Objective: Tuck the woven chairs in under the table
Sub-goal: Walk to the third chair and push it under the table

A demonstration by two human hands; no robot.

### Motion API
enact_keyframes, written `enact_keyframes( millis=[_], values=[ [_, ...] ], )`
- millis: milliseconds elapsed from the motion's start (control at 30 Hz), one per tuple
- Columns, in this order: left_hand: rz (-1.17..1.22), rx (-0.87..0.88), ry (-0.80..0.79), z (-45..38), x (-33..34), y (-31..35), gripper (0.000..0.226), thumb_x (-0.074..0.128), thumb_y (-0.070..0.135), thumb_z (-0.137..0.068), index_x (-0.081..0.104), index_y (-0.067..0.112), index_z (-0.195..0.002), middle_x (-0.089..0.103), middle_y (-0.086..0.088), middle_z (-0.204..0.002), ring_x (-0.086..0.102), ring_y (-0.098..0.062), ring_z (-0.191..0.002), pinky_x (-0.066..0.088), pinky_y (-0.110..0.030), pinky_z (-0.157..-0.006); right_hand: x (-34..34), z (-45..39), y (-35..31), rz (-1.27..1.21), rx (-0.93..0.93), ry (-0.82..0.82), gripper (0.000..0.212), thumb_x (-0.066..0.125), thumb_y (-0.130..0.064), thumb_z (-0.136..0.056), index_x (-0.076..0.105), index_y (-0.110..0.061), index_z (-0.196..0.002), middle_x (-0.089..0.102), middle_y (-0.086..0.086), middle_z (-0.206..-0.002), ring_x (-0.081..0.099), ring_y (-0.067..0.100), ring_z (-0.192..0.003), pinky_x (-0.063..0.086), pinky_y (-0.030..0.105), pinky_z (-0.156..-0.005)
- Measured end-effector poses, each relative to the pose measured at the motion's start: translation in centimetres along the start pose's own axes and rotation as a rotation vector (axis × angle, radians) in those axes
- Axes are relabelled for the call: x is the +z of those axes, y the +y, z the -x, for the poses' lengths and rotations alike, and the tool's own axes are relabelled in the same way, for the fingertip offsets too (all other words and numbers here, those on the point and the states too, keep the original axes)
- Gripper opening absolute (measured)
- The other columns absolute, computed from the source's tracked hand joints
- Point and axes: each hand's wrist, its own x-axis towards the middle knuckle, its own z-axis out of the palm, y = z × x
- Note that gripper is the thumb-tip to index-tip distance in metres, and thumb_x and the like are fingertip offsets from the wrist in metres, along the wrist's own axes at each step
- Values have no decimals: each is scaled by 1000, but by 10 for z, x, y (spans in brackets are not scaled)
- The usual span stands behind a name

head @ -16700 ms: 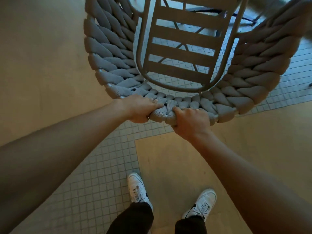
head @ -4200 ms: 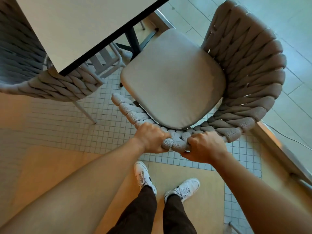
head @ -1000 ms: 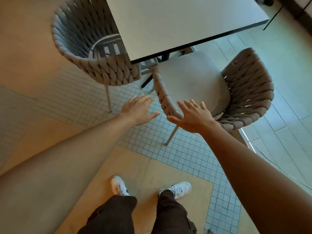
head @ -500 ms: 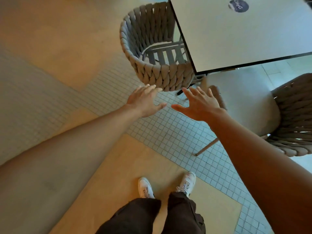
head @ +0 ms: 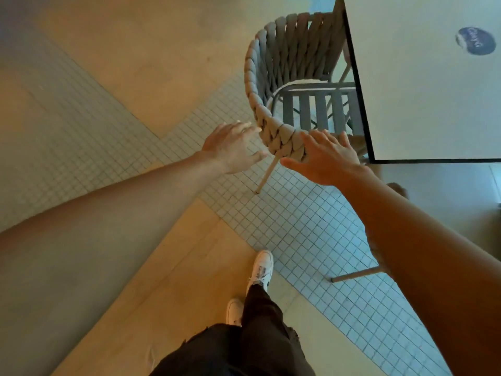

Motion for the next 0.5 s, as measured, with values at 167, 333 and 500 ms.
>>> enact_keyframes(
  millis=[167,333,500],
  values=[
    [24,-58,1,-37,-17,-37,83,30,81,-90,34,30,-154,34,-3,-162,27,-25,-150,22,-48,-120,-22,-62,2,31,-34,-46,107,25,-94,-79,19,-23,-159,26,8,-165,19,31,-152,6,65,-121],
    [40,-97,-13,-71,-27,-73,82,30,80,-91,33,28,-155,33,-4,-163,27,-25,-151,19,-48,-122,-40,-119,-8,45,-71,-31,110,20,-94,-77,21,-22,-159,26,8,-165,22,29,-152,10,64,-121],
    [56,-90,-24,-102,-33,-110,83,34,79,-91,34,26,-155,34,-1,-162,29,-23,-149,19,-48,-123,-49,-173,-27,86,-76,-72,108,19,-93,-79,16,-23,-161,20,7,-168,16,28,-154,8,61,-122]
  ],
)
